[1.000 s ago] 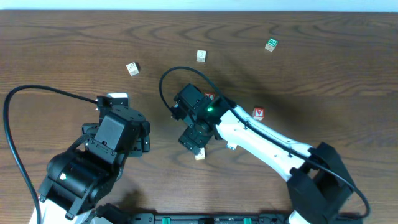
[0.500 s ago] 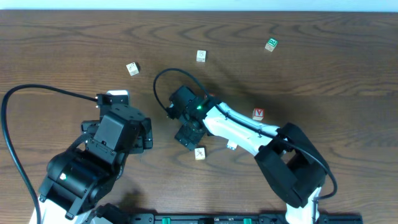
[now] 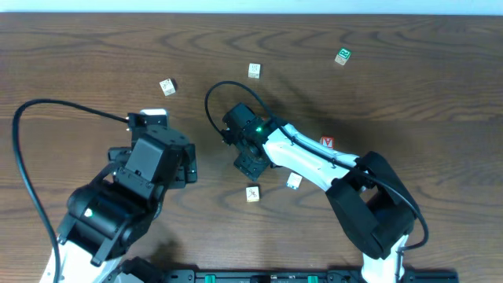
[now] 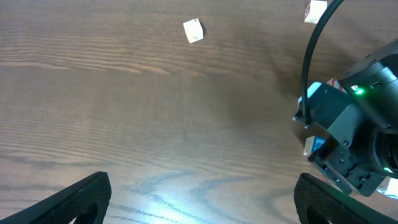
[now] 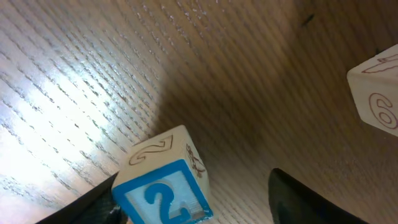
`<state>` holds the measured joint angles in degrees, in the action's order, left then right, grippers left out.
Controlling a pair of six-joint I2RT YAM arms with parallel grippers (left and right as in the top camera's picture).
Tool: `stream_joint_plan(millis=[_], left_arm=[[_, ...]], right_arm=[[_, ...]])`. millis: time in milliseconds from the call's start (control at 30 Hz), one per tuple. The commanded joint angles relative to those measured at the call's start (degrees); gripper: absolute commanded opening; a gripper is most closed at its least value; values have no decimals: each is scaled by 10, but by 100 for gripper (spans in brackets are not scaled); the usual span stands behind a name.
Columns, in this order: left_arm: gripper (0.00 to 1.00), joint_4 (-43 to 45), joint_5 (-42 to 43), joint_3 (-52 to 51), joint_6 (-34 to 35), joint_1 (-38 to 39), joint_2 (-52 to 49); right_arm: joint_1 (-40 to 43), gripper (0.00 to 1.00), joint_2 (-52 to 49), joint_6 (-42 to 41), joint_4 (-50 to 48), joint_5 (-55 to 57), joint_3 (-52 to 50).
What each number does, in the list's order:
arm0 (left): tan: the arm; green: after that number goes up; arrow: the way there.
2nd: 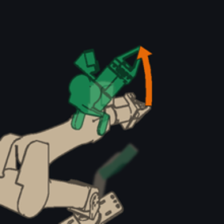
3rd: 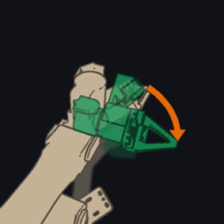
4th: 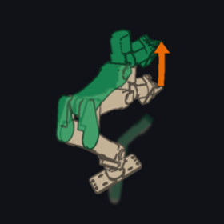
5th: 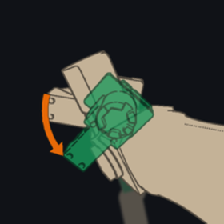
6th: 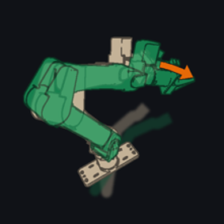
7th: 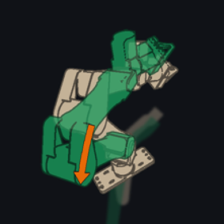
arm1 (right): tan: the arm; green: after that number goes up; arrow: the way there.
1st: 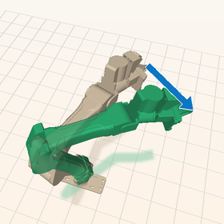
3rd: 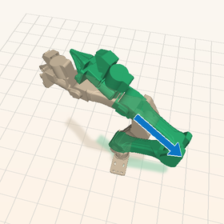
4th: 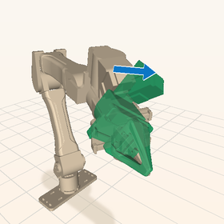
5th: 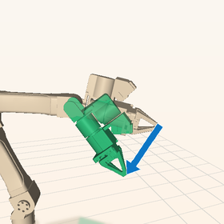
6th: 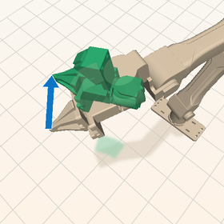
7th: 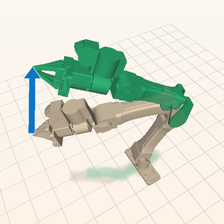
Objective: Spell out Ai2
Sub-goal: 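Carry the blue 2 block with the right gripper toward the I block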
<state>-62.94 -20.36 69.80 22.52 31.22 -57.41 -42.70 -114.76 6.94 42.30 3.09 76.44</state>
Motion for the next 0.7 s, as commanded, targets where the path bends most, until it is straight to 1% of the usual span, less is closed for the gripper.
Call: stream_joint_plan(millis=[0, 133, 267, 500, 667], left_arm=[[95, 0, -12, 9, 3, -2, -7], [95, 1, -13, 10, 23, -2, -5], [95, 6, -27, 16, 24, -2, -2], [95, 7, -27, 17, 24, -2, -2], [95, 6, -27, 17, 24, -2, -2]], right_arm=[[4, 69, 3, -3, -3, -8, 8], [4, 59, 3, -2, -10, -19, 8], [4, 49, 3, -3, -10, -19, 8], [4, 41, 3, -12, -10, -18, 8], [4, 40, 3, -43, -16, -15, 8]])
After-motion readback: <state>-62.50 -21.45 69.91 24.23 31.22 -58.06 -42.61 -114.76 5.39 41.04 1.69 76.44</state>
